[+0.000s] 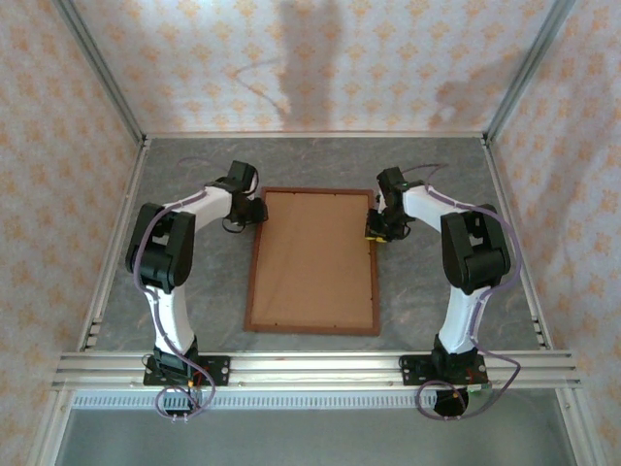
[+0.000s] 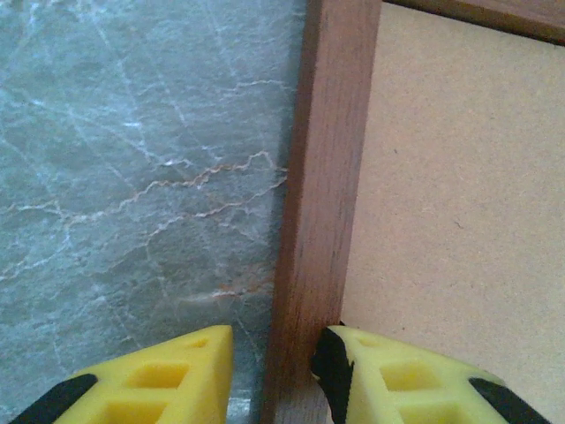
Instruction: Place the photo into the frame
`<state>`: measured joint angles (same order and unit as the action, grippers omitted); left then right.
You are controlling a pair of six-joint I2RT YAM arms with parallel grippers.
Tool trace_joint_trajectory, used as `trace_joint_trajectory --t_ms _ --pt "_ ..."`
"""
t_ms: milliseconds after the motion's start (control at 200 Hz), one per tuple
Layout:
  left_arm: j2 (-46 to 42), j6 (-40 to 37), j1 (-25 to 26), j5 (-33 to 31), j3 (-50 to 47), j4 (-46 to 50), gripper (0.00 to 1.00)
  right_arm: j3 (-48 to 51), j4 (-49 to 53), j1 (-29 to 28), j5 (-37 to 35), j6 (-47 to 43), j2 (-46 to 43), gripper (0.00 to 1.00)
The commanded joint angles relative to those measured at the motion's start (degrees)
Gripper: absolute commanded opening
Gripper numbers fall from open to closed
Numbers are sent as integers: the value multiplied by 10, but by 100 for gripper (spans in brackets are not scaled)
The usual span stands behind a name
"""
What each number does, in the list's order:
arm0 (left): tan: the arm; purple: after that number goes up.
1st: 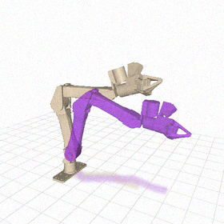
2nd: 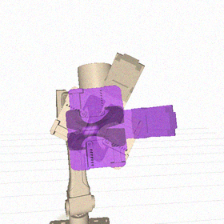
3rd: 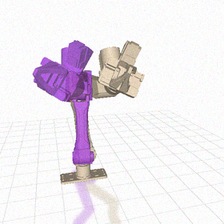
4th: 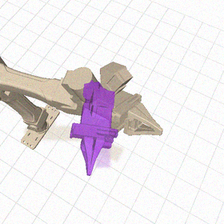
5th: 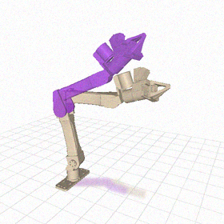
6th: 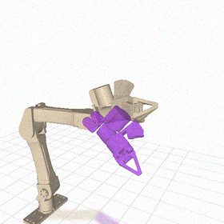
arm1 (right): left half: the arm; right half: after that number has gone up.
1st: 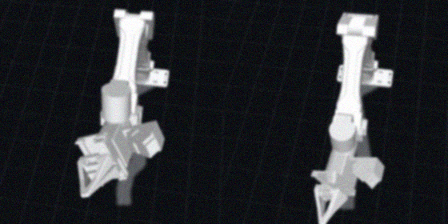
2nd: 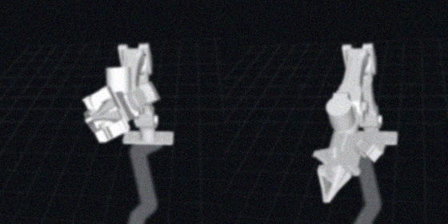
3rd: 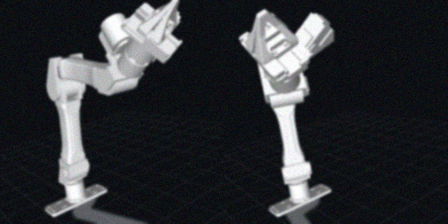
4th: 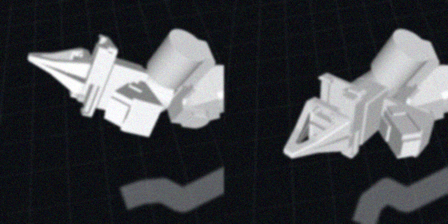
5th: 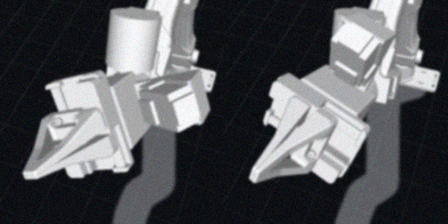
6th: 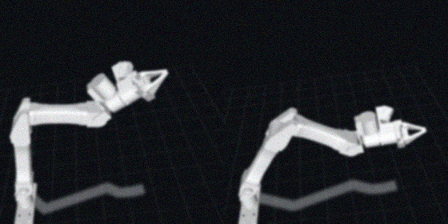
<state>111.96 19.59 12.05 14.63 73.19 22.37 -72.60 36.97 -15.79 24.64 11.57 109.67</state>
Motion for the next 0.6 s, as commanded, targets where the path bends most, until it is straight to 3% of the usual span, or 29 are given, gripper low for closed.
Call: trace_joint_trajectory --t_ms 0,215,596 --pt "45 -25 38 -16 2 42 36 -2 -2 -14 -18 -9 37 21" --pt "67 -42 73 -57 23 82 39 -1 -1 -22 -19 -10 41 21" --pt "86 -55 91 -54 65 120 45 5 0 -26 -26 -11 36 20"
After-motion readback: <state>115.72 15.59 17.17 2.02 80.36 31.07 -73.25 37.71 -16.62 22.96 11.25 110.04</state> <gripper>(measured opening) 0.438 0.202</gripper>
